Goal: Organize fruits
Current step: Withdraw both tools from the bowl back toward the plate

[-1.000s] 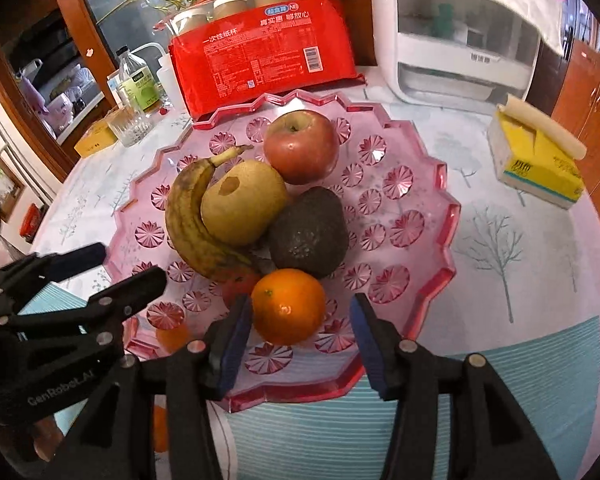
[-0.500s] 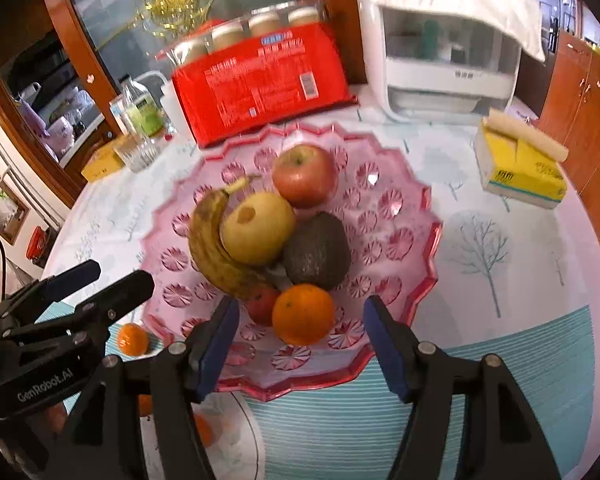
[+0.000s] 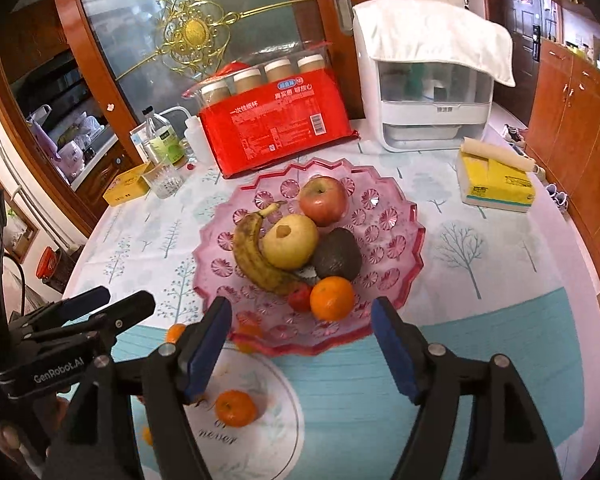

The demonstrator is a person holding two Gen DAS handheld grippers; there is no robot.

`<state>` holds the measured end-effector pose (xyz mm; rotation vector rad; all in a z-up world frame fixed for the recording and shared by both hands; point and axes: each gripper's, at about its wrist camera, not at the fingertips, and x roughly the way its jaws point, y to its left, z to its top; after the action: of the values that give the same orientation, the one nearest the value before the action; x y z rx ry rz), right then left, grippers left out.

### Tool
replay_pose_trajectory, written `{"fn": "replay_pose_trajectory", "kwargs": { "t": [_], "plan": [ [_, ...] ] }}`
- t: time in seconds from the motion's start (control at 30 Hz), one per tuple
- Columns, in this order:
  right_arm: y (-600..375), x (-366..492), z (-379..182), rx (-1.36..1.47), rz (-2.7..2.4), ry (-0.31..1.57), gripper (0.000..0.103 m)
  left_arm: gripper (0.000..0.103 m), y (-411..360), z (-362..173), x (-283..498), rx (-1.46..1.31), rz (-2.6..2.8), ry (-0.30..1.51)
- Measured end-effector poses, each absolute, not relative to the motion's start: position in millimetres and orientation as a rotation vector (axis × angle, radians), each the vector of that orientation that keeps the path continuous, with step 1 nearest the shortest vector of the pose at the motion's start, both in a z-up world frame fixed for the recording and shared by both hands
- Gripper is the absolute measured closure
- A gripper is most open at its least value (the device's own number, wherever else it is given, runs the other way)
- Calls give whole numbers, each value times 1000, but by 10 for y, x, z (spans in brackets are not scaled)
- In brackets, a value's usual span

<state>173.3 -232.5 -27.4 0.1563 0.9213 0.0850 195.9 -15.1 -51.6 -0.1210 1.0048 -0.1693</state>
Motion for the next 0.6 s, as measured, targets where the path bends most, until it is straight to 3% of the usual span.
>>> {"fn": "replay_pose_trajectory", "kwargs": {
  "t": [0.6],
  "plan": [
    [-1580, 1063, 11, 122, 93, 882, 30, 21, 794, -281, 1147, -100, -126, 960]
  ]
}}
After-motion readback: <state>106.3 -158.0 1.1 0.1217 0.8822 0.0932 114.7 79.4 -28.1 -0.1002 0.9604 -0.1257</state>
